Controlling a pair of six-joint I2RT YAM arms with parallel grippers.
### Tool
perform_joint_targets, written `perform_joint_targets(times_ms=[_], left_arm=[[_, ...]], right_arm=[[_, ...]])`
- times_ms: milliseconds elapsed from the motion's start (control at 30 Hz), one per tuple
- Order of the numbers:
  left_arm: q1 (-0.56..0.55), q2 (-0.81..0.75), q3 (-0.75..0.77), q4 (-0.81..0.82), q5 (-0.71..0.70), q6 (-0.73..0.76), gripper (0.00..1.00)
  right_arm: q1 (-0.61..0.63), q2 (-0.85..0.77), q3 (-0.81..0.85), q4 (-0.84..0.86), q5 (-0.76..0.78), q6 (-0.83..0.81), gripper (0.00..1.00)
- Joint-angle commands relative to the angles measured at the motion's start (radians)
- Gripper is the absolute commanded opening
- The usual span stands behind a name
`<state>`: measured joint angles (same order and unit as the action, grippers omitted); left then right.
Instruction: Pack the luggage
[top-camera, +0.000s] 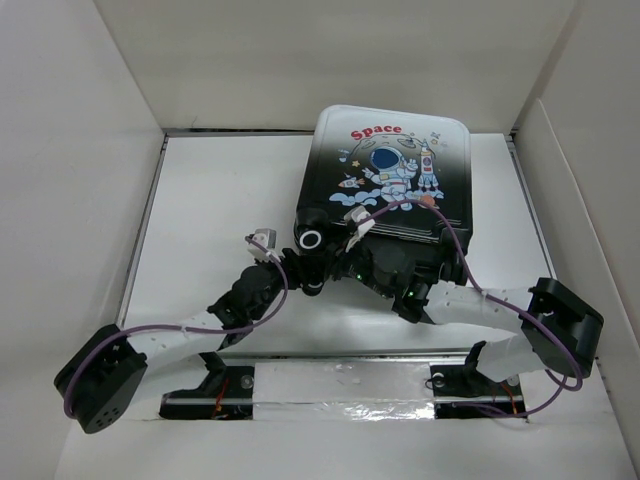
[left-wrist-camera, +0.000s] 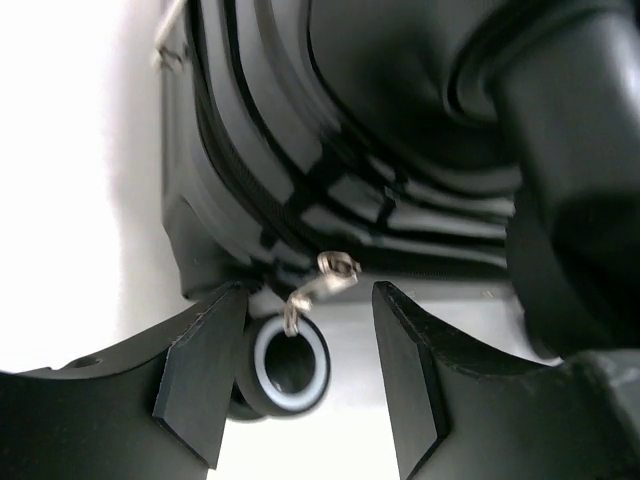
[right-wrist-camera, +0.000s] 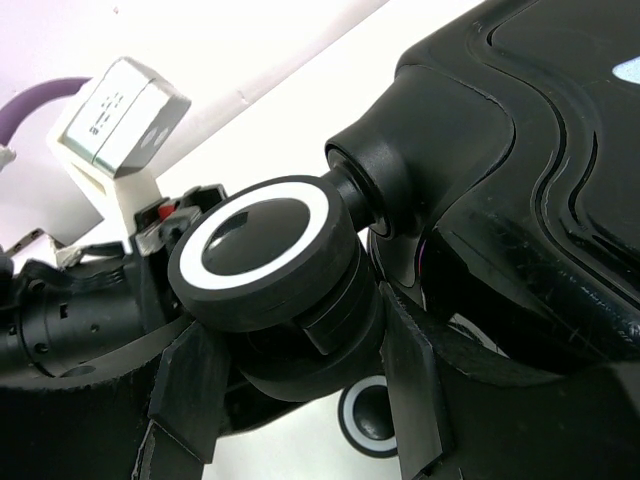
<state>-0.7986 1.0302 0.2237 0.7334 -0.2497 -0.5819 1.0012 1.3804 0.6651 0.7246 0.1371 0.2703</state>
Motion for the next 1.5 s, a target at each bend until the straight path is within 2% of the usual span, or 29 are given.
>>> perform_joint_targets(times_ms=[0, 267, 333, 400, 467, 600, 833, 967, 1233, 1333, 1467], left_arm=[[-0.004, 0.046, 0.071, 0.078, -0.072, 0.073, 0.51], [-0.004, 0.148, 0.098, 0.141, -0.022, 0.093, 0.46], [-0.004, 0.163, 0.103, 0.147, -0.026, 0.09, 0.4], [-0.013, 0.175, 0.114, 0.147, -0.031, 0.093, 0.29], [-0.013, 0.188, 0.121, 0.146, -0.025, 0.099, 0.25], [-0.013, 0.211, 0.135, 0.123, -0.052, 0.096, 0.0], [-0.013, 0.094, 0.097, -0.017, -0.2, 0.076, 0.0], [-0.002, 0.038, 0.082, -0.083, -0.214, 0.082, 0.0], [0.114, -0.016, 0.089, -0.206, -0.285, 0.088, 0.0], [0.173, 0.013, 0.117, -0.212, -0.286, 0.076, 0.0], [0.246, 0.12, 0.166, -0.076, -0.226, 0.091, 0.0]], right_arm=[[-0.038, -0.043, 0.062, 0.104, 0.064, 0.066, 0.17], [-0.038, -0.041, 0.057, 0.118, 0.039, 0.076, 0.17], [-0.038, -0.043, 0.054, 0.125, 0.038, 0.076, 0.17], [-0.038, -0.047, 0.051, 0.128, 0.033, 0.078, 0.16], [-0.038, -0.052, 0.044, 0.134, 0.027, 0.079, 0.16], [-0.038, -0.067, 0.031, 0.141, 0.03, 0.079, 0.16], [-0.038, -0.107, 0.007, 0.122, 0.047, 0.078, 0.16], [-0.038, -0.107, 0.004, 0.122, 0.045, 0.079, 0.16], [-0.038, -0.188, -0.025, 0.088, 0.036, 0.072, 0.13], [-0.038, -0.224, -0.048, 0.069, 0.032, 0.072, 0.12], [-0.029, -0.253, -0.059, 0.017, 0.012, 0.072, 0.12]])
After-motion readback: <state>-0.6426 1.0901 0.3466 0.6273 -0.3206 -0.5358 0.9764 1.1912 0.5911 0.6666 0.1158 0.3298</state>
